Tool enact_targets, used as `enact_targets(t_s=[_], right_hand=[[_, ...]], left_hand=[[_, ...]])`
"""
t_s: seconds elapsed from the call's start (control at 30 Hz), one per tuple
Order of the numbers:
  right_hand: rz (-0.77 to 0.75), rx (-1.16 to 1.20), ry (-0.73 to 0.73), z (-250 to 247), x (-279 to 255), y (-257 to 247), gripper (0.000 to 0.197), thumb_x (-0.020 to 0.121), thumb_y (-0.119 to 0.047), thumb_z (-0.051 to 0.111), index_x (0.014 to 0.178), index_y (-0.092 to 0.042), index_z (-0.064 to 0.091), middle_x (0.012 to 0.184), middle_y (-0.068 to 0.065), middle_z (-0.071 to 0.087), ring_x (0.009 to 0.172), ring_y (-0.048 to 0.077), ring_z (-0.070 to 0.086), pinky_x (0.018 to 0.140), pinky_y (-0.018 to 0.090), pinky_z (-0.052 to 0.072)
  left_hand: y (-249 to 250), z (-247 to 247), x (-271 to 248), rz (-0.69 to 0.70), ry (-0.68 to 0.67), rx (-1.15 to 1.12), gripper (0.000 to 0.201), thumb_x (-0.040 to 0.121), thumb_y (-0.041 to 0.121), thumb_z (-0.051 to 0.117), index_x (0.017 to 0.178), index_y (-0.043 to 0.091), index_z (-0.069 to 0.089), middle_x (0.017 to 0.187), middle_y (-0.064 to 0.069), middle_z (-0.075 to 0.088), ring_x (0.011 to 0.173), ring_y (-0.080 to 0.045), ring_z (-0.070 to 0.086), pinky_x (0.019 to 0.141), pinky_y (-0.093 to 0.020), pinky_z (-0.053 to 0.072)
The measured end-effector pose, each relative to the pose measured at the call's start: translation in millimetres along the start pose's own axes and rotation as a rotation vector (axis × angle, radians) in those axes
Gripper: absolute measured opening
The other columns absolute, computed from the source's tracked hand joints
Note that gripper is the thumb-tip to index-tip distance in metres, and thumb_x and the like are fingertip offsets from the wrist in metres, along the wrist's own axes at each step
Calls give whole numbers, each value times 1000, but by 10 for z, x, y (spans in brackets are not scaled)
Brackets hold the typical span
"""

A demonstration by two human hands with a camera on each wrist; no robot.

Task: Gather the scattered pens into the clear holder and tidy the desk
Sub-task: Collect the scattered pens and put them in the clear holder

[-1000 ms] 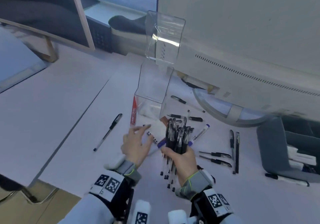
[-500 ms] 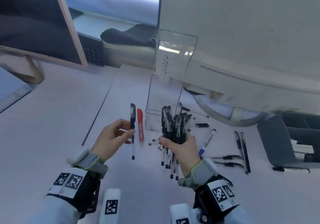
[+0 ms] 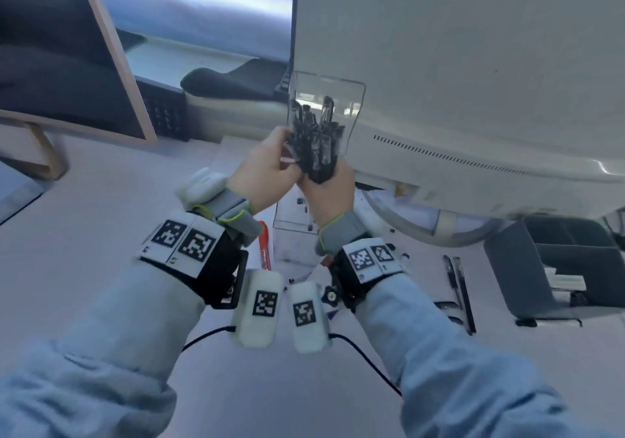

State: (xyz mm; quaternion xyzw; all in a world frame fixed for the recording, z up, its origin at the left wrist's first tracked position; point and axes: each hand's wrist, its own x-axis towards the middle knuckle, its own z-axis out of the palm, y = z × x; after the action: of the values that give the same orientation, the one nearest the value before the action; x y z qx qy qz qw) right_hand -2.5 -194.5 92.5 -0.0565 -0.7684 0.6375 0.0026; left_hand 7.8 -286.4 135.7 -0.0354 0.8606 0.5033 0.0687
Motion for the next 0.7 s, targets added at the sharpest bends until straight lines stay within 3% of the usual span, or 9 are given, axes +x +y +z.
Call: enact_targets(t_s=[0.1,0.17,0.23,0.3,0.4,0.47,0.53,0.63,0.7], right_hand=[[27,-129,40,-14,49,157,25,75,-13,63,98,-7,57,73,-6,49,74,17,47,51,6,35],[17,-171,27,-99,120,209,18,80,-12,61,95,-5,54,68,-13,42,63,12,44,48,1,36],[-20,-203,-4,-139,182,227,19,82,-15,62,97,-4,56,74,-7,49,60,7,44,46,3,35],[-47,-249,-39,-189,218,239,28,82,-20,61,103,-2,57,81,0,54,68,12,49,46,5,32],[-31,-244,-79,-266,257,250,31,83,-23,59,105,-1,56,69,-8,50,57,3,44,47,3,36],[-17,-219,-92,-278,286,205,29,85,-20,59,107,-3,55,66,-8,47,60,13,46,50,9,37],[-38,-157,-120,-268,317,128,26,85,-17,58,107,-4,54,69,-3,52,64,17,47,60,25,41],[-91,-190,-161,-235,326,84,25,85,-12,56,108,-3,55,80,3,56,63,14,48,54,20,36],[-106,-268,-176,-227,289,153,27,82,-10,57,108,-3,56,92,13,62,74,22,54,62,21,34]], left_hand=[[-36,196,86,-106,-35,-81,44,77,14,54,120,8,44,108,-10,61,103,-28,57,99,-50,45],[16,281,140,-161,-21,-122,31,86,12,49,117,8,46,108,-9,58,98,-26,55,97,-51,46],[64,288,180,-179,-5,-161,22,90,15,44,111,14,47,110,-11,59,100,-32,58,93,-56,48],[110,337,197,-177,16,-100,25,90,18,44,115,13,48,117,-16,61,105,-35,58,93,-54,48],[160,417,177,-156,100,159,34,91,20,45,122,7,46,119,-18,62,107,-34,59,94,-47,48],[198,397,166,-106,173,219,33,89,19,48,120,8,47,117,-17,64,105,-32,60,91,-46,49],[227,346,157,-76,243,191,32,87,18,52,117,7,48,116,-15,64,105,-31,61,91,-46,49],[225,328,134,-104,289,143,33,85,16,56,115,3,47,116,-16,63,105,-31,61,92,-46,50],[185,364,97,-161,260,150,36,85,18,57,116,2,46,116,-17,62,106,-32,60,92,-46,49]])
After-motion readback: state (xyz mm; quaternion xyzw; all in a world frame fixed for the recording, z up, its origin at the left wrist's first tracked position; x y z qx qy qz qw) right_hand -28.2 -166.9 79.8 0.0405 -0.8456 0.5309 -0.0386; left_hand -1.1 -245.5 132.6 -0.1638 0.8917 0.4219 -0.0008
